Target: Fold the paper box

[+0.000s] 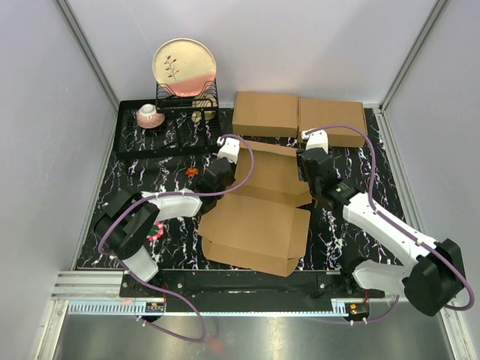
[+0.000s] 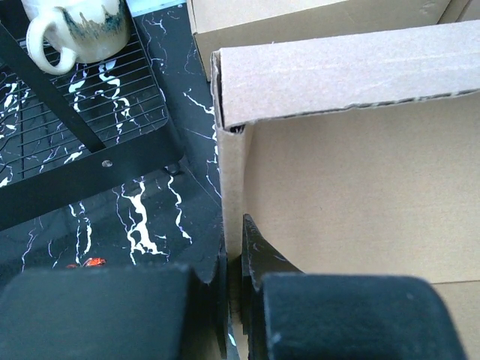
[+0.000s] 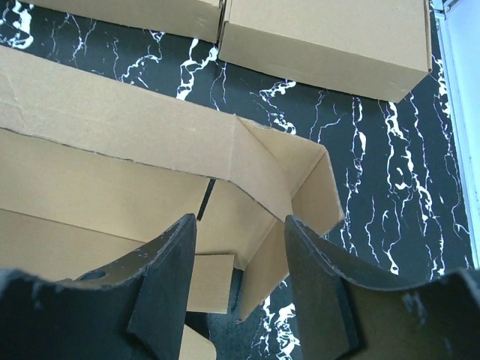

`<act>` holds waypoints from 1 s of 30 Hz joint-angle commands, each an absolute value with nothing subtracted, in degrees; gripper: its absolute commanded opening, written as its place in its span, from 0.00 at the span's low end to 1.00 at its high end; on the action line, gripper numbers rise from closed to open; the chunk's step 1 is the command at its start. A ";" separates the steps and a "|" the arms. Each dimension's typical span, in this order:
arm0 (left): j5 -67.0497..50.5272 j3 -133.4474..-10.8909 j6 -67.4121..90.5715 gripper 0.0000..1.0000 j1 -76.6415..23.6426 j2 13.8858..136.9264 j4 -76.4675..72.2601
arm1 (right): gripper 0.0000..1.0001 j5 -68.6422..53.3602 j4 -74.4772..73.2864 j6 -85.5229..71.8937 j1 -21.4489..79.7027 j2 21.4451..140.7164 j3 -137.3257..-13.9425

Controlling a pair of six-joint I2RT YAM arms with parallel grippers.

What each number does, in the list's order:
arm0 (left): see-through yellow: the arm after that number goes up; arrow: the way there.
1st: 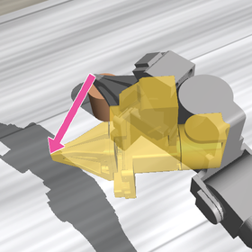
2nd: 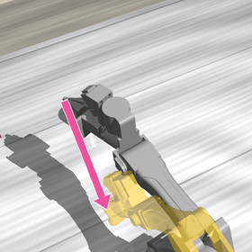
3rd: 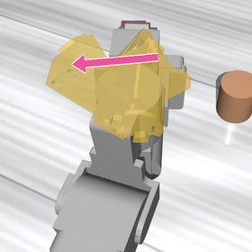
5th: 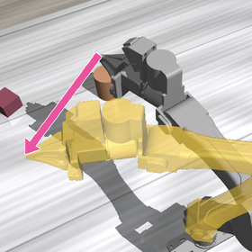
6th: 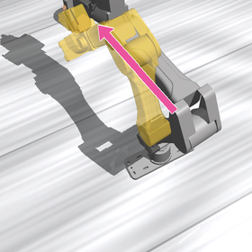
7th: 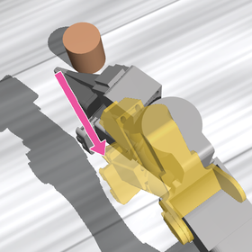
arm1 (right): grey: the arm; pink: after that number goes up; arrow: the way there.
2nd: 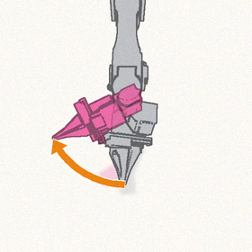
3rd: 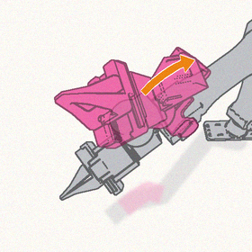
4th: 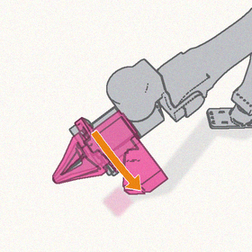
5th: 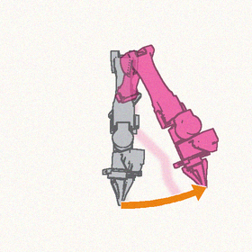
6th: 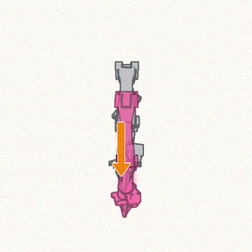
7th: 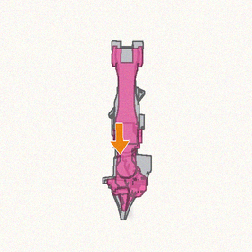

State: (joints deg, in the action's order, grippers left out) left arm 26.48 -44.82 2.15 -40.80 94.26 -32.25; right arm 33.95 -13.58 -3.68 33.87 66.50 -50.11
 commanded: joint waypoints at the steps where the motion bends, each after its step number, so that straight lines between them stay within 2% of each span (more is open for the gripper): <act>1: 24.87 -45.70 0.35 0.00 -40.52 94.75 -32.25 | 0.56 35.68 -10.99 -0.27 33.66 68.81 -54.57; 7: 24.70 -44.65 0.44 0.00 -40.52 94.75 -33.75 | 0.56 37.62 -9.41 3.08 33.57 73.03 -54.67; 11: 25.05 -44.21 0.35 0.00 -40.52 94.57 -34.01 | 0.52 38.84 -8.88 2.46 33.58 74.70 -53.88; 15: 25.49 -43.77 0.70 0.00 -40.52 94.22 -34.45 | 0.33 41.13 -9.14 0.62 33.66 75.23 -52.83; 16: 25.58 -43.68 0.96 0.00 -40.43 94.22 -34.54 | 0.23 41.13 -9.23 0.01 33.66 75.06 -52.74; 19: 26.01 -43.24 2.28 0.00 -40.52 94.04 -34.80 | 0.13 39.64 -10.37 -5.42 33.58 74.62 -52.73; 24: 27.07 -41.49 3.87 0.00 -40.69 93.52 -37.09 | 0.01 33.58 -11.16 -14.84 33.58 74.18 -52.56; 30: 28.56 -40.52 4.66 0.00 -40.87 93.08 -37.71 | 0.00 27.61 -5.99 -26.88 33.58 71.81 -48.62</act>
